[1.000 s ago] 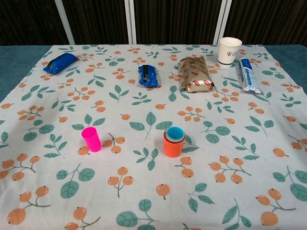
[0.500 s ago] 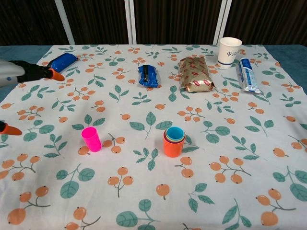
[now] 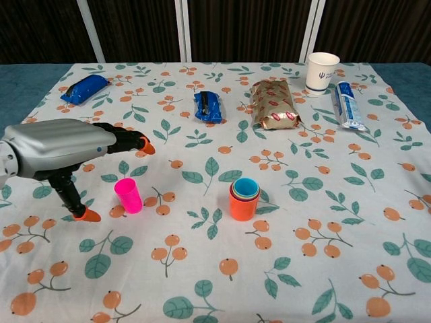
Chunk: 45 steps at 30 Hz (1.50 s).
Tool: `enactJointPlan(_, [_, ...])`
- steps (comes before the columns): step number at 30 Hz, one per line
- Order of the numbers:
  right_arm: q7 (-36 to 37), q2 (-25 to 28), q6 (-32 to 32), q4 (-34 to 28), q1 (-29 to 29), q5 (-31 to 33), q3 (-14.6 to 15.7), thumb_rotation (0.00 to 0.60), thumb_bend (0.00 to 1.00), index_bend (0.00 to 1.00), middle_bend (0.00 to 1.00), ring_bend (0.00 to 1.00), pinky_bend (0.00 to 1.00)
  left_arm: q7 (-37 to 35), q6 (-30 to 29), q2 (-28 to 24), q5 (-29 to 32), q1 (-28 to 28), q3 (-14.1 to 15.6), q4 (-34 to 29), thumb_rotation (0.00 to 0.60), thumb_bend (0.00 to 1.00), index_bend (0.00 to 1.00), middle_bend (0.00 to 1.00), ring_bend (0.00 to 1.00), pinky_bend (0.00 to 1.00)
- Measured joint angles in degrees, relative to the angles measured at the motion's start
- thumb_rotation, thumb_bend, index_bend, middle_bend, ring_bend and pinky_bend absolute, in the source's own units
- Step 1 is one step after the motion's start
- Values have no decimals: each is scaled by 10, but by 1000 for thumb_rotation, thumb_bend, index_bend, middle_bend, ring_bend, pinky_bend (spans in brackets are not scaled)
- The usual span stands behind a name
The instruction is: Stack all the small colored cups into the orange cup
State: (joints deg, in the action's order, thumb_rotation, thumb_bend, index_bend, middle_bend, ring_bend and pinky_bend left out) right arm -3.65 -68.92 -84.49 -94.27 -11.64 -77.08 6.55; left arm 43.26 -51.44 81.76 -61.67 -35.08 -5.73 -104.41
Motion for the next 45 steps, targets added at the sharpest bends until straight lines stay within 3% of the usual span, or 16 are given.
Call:
enactJointPlan(18, [6, -2, 19, 6, 14, 0, -24, 600, 385, 105, 0, 1, 112, -18, -48, 48, -3, -10, 10, 46, 600, 229, 390, 0, 0, 0])
enactJointPlan(45, [-14, -6, 32, -4, 31, 3, -49, 600, 385, 105, 0, 1, 112, -35, -68, 51, -19, -19, 25, 58, 600, 239, 425, 0, 0, 0])
